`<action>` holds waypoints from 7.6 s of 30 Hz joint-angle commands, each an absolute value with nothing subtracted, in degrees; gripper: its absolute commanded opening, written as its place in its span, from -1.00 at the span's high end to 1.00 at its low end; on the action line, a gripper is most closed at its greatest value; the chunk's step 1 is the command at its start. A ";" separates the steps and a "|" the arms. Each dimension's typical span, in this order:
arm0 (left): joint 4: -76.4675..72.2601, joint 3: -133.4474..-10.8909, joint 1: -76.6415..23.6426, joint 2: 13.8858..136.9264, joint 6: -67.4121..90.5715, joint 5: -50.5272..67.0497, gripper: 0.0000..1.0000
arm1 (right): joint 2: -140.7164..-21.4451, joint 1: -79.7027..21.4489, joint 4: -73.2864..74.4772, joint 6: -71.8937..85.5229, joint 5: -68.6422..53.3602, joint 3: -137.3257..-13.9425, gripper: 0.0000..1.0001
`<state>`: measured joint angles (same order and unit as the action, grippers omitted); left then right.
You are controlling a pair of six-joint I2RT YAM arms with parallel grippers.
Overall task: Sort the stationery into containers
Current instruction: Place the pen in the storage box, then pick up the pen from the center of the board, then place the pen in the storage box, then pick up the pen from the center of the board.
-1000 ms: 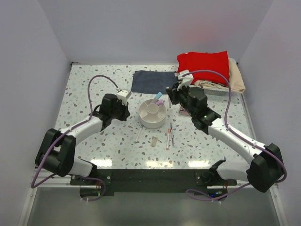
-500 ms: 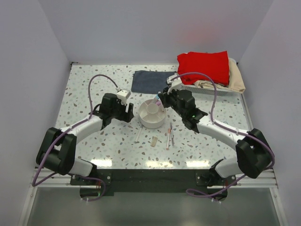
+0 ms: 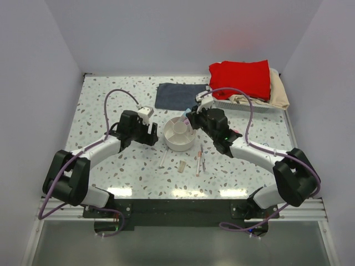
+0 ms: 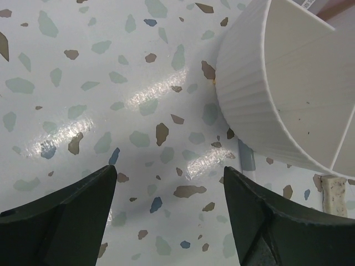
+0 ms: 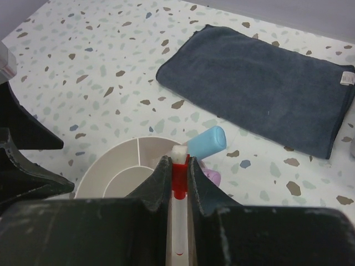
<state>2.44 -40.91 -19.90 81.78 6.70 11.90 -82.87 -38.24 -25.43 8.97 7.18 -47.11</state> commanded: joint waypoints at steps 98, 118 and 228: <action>14.49 -46.49 -45.71 86.93 8.35 -0.27 1.00 | -53.34 -25.84 16.95 3.08 21.89 -57.65 0.02; -16.76 -61.95 -41.05 81.11 -1.16 28.56 1.00 | -61.09 -20.04 18.28 -0.62 20.13 -64.16 0.07; 7.91 -39.81 -10.20 57.74 8.26 -11.69 -0.90 | -98.52 -34.10 23.99 35.24 7.29 -59.15 0.13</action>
<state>10.15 -38.65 -10.87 57.63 6.96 -12.27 -97.12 -33.74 24.99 33.69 5.72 -58.33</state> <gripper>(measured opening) 0.952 0.447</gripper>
